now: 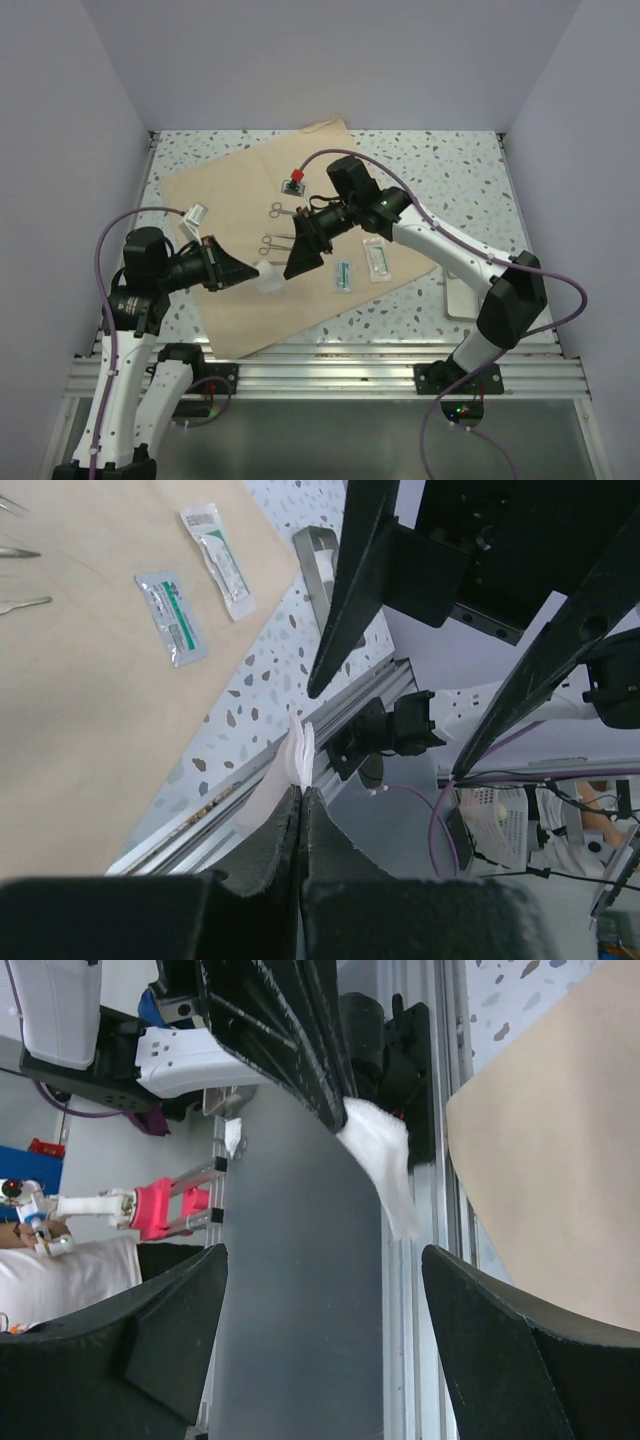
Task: Prepare the surgical pack
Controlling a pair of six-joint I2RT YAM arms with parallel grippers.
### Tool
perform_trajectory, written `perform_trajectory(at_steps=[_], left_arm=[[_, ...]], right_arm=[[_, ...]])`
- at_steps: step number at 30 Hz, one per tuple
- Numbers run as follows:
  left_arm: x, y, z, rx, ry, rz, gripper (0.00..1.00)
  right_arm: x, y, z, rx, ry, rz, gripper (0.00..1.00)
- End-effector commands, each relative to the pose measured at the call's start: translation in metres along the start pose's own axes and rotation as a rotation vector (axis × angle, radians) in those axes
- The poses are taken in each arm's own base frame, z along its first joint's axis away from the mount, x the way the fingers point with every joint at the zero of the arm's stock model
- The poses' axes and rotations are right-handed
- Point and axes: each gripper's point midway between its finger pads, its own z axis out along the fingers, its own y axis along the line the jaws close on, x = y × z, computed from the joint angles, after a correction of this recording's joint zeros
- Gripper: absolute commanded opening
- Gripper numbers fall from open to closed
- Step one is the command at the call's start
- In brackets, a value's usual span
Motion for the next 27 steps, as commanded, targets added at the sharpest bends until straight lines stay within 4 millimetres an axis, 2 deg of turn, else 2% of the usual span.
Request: perform_trajectory(at_steps=[1, 2, 6, 11, 14, 17, 21, 22, 23, 24, 27], left_arm=[[0.013, -0.014, -0.007, 0.056, 0.051, -0.036, 0.0], [0.014, -0.015, -0.007, 0.06, 0.053, -0.037, 0.0], [0.016, -0.017, -0.008, 0.067, 0.059, -0.04, 0.0], [0.014, -0.019, -0.008, 0.076, 0.06, -0.035, 0.0], [0.013, -0.019, -0.007, 0.075, 0.061, -0.037, 0.0], [0.011, -0.018, -0.005, 0.077, 0.061, -0.043, 0.0], [0.007, -0.016, -0.003, 0.071, 0.067, -0.055, 0.0], [0.006, -0.015, -0.002, 0.067, 0.067, -0.06, 0.0], [0.004, -0.013, -0.001, 0.051, 0.063, -0.071, 0.0], [0.001, -0.011, 0.001, 0.03, 0.067, -0.085, 0.06], [-0.009, 0.011, 0.005, -0.111, 0.063, -0.156, 0.37]], right_arm=[[-0.018, 0.012, 0.008, -0.061, -0.009, -0.071, 0.82], [-0.022, 0.014, 0.01, -0.066, -0.007, -0.082, 0.82], [-0.015, 0.008, 0.027, -0.076, 0.039, -0.075, 0.81], [-0.007, 0.002, 0.038, -0.072, 0.067, -0.068, 0.8], [0.0, 0.005, 0.047, -0.1, 0.094, -0.058, 0.77], [0.006, 0.009, 0.055, -0.126, 0.117, -0.045, 0.7], [0.012, 0.002, 0.061, -0.115, 0.12, 0.002, 0.26], [0.01, 0.0, 0.062, -0.11, 0.109, -0.003, 0.03], [0.012, -0.005, 0.064, -0.085, 0.108, 0.011, 0.0], [0.011, -0.011, 0.064, -0.048, 0.102, 0.03, 0.0], [0.008, -0.028, 0.059, 0.066, 0.058, 0.088, 0.0]])
